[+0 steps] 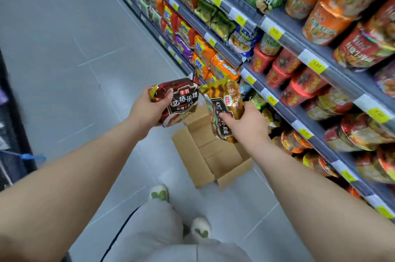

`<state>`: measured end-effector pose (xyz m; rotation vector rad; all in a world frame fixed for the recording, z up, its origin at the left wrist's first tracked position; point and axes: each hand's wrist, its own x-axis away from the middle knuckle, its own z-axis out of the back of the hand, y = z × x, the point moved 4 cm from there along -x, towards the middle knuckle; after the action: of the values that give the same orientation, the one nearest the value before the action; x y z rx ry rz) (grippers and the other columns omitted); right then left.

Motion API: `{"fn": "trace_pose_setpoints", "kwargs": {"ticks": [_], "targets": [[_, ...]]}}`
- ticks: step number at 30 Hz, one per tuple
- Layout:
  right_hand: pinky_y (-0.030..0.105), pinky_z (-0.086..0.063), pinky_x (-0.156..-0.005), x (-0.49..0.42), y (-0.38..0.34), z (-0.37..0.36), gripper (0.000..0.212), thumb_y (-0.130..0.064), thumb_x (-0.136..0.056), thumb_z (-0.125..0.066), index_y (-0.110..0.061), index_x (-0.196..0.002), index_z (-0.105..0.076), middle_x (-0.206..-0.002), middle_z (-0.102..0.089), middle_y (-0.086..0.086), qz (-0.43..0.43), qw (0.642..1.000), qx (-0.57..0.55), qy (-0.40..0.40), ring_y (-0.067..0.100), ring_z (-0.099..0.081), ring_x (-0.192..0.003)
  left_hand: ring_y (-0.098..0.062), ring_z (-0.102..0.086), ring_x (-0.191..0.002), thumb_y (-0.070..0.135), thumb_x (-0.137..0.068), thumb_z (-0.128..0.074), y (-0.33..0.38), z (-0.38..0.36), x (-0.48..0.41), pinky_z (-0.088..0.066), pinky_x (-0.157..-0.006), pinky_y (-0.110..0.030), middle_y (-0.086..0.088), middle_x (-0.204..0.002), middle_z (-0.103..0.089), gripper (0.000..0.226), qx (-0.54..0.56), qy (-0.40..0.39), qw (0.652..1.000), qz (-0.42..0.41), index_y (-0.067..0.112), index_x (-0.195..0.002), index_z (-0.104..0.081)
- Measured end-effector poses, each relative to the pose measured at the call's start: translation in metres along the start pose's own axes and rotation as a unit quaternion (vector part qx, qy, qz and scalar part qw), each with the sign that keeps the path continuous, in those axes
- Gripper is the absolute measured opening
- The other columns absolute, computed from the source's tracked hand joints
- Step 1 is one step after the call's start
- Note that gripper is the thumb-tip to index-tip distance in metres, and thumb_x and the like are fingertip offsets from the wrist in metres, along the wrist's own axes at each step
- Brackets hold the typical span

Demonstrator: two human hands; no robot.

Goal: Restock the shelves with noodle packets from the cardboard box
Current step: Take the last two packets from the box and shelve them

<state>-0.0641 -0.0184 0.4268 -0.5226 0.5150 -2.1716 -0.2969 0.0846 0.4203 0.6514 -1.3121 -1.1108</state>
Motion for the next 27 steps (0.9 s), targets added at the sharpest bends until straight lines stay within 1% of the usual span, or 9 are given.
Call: {"fn": "trace_pose_setpoints", "kwargs": {"ticks": [3,6,10,13,16,19,23,25,27], "targets": [[0.028,-0.038,-0.064,0.009,-0.050,-0.009,0.052,-0.055,-0.078,-0.066,-0.019,-0.113,-0.053,-0.096,-0.060,-0.003,0.037,0.999,0.018,0.000,0.022,-0.059,-0.090,-0.020,-0.069,-0.089,0.044,-0.083,-0.068,0.006,0.047,-0.002,-0.059,-0.073,-0.048,0.002,-0.109,-0.067,0.041,0.027,0.007,1.000,-0.007,0.028,-0.116,-0.051],[0.030,-0.038,-0.065,0.006,-0.110,-0.028,0.053,-0.056,-0.080,-0.064,-0.018,-0.115,-0.051,-0.105,-0.062,-0.001,0.065,0.997,0.042,0.014,0.025,-0.059,-0.099,-0.019,-0.069,-0.086,0.041,-0.082,-0.070,0.020,0.107,-0.024,-0.059,-0.072,-0.045,0.003,-0.104,-0.068,0.039,0.036,0.018,0.999,-0.033,0.026,-0.114,-0.053],[0.035,-0.049,-0.072,-0.009,-0.201,-0.067,0.051,-0.056,-0.077,-0.066,-0.019,-0.110,-0.053,-0.103,-0.064,0.000,0.083,0.996,0.021,0.033,0.026,-0.061,-0.097,-0.020,-0.069,-0.090,0.045,-0.080,-0.071,0.047,0.201,-0.070,-0.059,-0.073,-0.046,0.003,-0.110,-0.067,0.041,0.042,0.030,0.997,-0.056,0.030,-0.114,-0.052],[0.036,-0.048,-0.072,-0.019,-0.272,-0.095,0.053,-0.056,-0.077,-0.066,-0.019,-0.112,-0.052,-0.105,-0.063,0.000,0.089,0.994,0.012,0.059,0.025,-0.060,-0.098,-0.019,-0.067,-0.091,0.044,-0.082,-0.069,0.065,0.262,-0.105,-0.058,-0.074,-0.045,0.004,-0.110,-0.065,0.039,0.041,0.037,0.996,-0.072,0.031,-0.113,-0.050],[0.037,-0.049,-0.075,-0.032,-0.329,-0.120,0.054,-0.056,-0.077,-0.065,-0.019,-0.114,-0.052,-0.106,-0.063,0.000,0.096,0.993,-0.003,0.071,0.026,-0.060,-0.099,-0.017,-0.069,-0.090,0.045,-0.083,-0.068,0.083,0.307,-0.134,-0.059,-0.069,-0.039,0.004,-0.110,-0.066,0.043,0.049,0.032,0.994,-0.088,0.028,-0.118,-0.049],[0.043,-0.052,-0.077,-0.049,-0.380,-0.136,0.053,-0.058,-0.076,-0.065,-0.020,-0.110,-0.052,-0.102,-0.063,-0.001,0.103,0.992,-0.015,0.069,0.025,-0.061,-0.095,-0.016,-0.070,-0.089,0.044,-0.084,-0.067,0.103,0.342,-0.163,-0.059,-0.064,-0.034,0.004,-0.110,-0.067,0.044,0.070,0.026,0.993,-0.092,0.027,-0.120,-0.048],[0.038,-0.050,-0.072,-0.090,-0.437,-0.149,0.052,-0.057,-0.077,-0.065,-0.019,-0.111,-0.051,-0.103,-0.063,-0.001,0.111,0.990,-0.006,0.083,0.024,-0.061,-0.095,-0.014,-0.069,-0.087,0.042,-0.085,-0.066,0.130,0.372,-0.213,-0.057,-0.058,-0.029,0.004,-0.109,-0.067,0.041,0.091,0.034,0.990,-0.102,0.027,-0.118,-0.048],[0.034,-0.047,-0.068,-0.116,-0.462,-0.154,0.052,-0.057,-0.077,-0.065,-0.019,-0.109,-0.051,-0.102,-0.063,-0.001,0.119,0.989,-0.011,0.091,0.025,-0.061,-0.094,-0.013,-0.069,-0.087,0.043,-0.085,-0.066,0.143,0.382,-0.241,-0.057,-0.060,-0.030,0.005,-0.109,-0.067,0.040,0.106,0.044,0.987,-0.108,0.027,-0.118,-0.048],[0.033,-0.045,-0.068,-0.150,-0.489,-0.162,0.049,-0.055,-0.077,-0.066,-0.019,-0.108,-0.051,-0.101,-0.063,-0.001,0.125,0.987,-0.024,0.100,0.025,-0.060,-0.094,-0.013,-0.069,-0.087,0.043,-0.085,-0.066,0.158,0.391,-0.277,-0.058,-0.062,-0.031,0.006,-0.109,-0.066,0.040,0.123,0.061,0.984,-0.113,0.029,-0.118,-0.048]]}}
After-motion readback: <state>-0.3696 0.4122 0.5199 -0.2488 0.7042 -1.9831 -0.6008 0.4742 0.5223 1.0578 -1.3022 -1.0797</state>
